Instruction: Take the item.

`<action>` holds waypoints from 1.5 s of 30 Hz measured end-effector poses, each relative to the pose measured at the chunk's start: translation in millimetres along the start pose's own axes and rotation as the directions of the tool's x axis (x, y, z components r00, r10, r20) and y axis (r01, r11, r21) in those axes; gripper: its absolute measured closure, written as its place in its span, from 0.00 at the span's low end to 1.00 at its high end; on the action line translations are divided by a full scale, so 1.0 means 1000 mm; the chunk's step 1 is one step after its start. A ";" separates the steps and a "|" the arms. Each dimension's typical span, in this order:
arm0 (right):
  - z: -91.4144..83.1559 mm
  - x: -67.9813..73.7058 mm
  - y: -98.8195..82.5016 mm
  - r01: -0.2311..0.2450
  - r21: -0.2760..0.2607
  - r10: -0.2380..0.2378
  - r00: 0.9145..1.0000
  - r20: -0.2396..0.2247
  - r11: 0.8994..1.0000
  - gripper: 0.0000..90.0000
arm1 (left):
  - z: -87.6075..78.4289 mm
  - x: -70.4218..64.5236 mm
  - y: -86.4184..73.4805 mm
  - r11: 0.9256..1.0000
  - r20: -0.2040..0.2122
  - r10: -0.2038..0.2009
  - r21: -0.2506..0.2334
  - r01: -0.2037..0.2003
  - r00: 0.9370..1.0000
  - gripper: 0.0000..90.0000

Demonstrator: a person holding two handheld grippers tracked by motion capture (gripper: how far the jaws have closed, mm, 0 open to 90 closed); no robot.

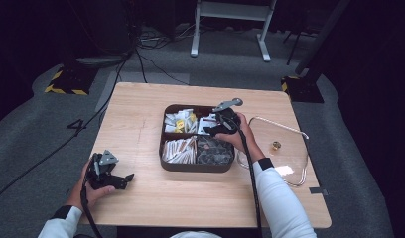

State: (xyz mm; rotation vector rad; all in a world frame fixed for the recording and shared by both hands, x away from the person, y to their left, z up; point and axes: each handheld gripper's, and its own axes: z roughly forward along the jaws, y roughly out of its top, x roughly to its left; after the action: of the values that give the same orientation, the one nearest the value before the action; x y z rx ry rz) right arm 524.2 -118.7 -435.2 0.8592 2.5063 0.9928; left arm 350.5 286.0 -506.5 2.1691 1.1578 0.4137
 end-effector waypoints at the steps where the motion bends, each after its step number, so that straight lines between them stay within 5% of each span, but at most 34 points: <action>1: 0.002 0.001 0.000 0.004 0.008 -0.004 1.000 0.004 1.000 0.31 | 0.000 0.000 0.000 1.000 0.000 0.000 0.000 0.000 1.000 0.01; 14: 0.015 -0.005 0.003 -0.061 0.079 0.059 0.998 0.036 0.995 0.25 | 0.000 0.000 0.000 1.000 0.002 0.000 0.001 0.000 1.000 0.01; 20: 0.018 -0.005 0.005 -0.035 0.105 0.033 0.999 0.016 0.994 0.38 | 0.000 0.000 0.000 1.000 0.002 0.000 0.001 0.000 1.000 0.01; 26: 0.014 0.000 0.010 -0.043 0.025 0.044 0.998 -0.035 0.999 0.47 | 0.000 0.000 0.000 1.000 0.002 0.000 0.001 0.000 1.000 0.01; 30: 0.016 0.004 0.013 -0.010 0.033 0.011 1.000 -0.028 0.999 0.49 | 0.000 0.000 0.000 1.000 0.002 0.000 0.001 0.000 1.000 0.01; 39: 0.027 0.007 0.022 -0.061 0.052 0.061 0.998 0.005 0.997 0.56 | 0.000 0.000 0.000 1.000 0.002 0.000 0.001 0.000 1.000 0.01; 45: 0.031 0.003 0.022 -0.091 0.056 0.089 0.996 0.030 0.994 0.76 | 0.000 0.000 0.000 1.000 0.002 0.000 0.001 0.000 1.000 0.01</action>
State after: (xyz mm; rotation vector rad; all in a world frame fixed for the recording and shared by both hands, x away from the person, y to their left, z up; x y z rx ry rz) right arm 546.1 -87.6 -442.3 1.0043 2.5027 0.9344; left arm 350.5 286.1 -506.5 2.1701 1.1568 0.4117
